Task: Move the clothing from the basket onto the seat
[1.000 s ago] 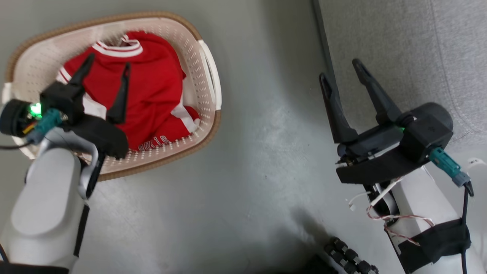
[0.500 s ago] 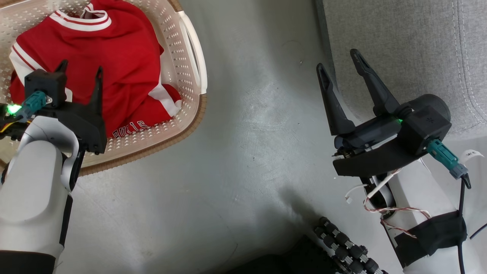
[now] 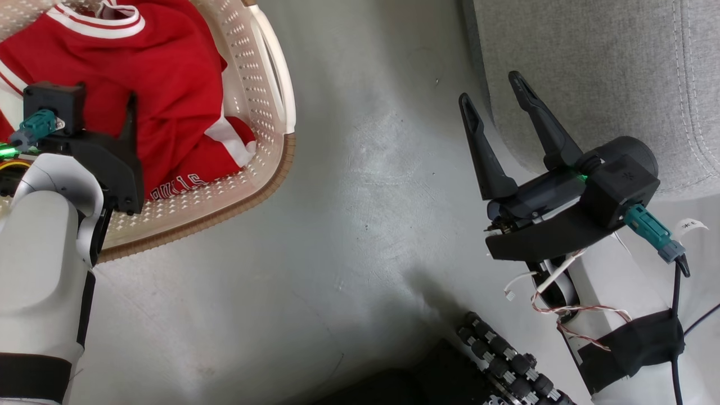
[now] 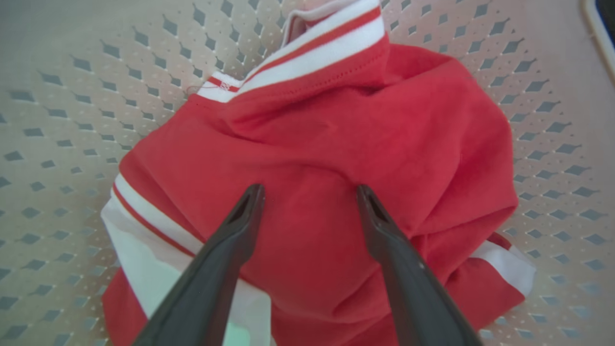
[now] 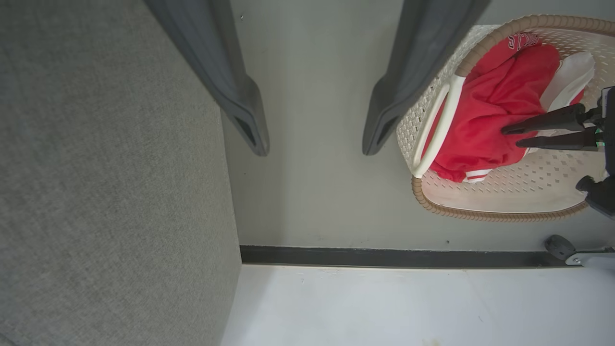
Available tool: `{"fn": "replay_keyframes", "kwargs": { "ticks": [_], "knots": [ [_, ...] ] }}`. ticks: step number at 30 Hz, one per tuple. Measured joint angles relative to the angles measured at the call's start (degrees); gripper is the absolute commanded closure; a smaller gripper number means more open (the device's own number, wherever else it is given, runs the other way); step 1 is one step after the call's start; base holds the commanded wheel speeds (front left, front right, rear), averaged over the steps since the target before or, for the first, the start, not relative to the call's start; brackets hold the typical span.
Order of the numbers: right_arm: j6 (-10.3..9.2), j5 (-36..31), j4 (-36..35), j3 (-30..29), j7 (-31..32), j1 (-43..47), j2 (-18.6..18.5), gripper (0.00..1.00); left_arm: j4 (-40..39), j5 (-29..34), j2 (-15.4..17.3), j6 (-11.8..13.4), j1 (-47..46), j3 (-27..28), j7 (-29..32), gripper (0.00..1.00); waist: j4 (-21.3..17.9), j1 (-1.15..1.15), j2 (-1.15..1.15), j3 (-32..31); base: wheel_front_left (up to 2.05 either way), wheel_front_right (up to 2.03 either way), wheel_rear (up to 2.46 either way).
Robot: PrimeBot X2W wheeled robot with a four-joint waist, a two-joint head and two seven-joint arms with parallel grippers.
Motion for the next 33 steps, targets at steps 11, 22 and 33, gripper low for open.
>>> {"fn": "replay_keyframes", "kwargs": {
  "ticks": [11, 22, 33],
  "knots": [
    [0.01, 0.0, -0.3, 0.6, 0.0, 0.0, 0.2, 0.00, 1.3, -0.1, 0.3, -0.1, -3.5, -0.1, 1.7, 0.00, -0.7, 0.00, 0.00, 2.5, 0.00, 0.00, 0.00],
    [0.08, 0.0, 0.0, 0.2, 0.0, 0.1, 0.2, 0.00, 3.8, 0.5, -0.3, -0.5, -5.4, -1.5, 1.1, 1.00, -1.5, 0.01, 0.00, 4.3, 0.00, 0.00, 0.00],
    [0.09, -0.1, 2.9, -2.3, 0.0, 0.1, 0.0, 0.00, 6.7, -2.8, -8.3, -0.6, -3.0, -1.3, -6.8, 1.00, 0.9, 0.00, -0.01, 0.3, 0.00, 0.00, 0.00]
  ]
}}
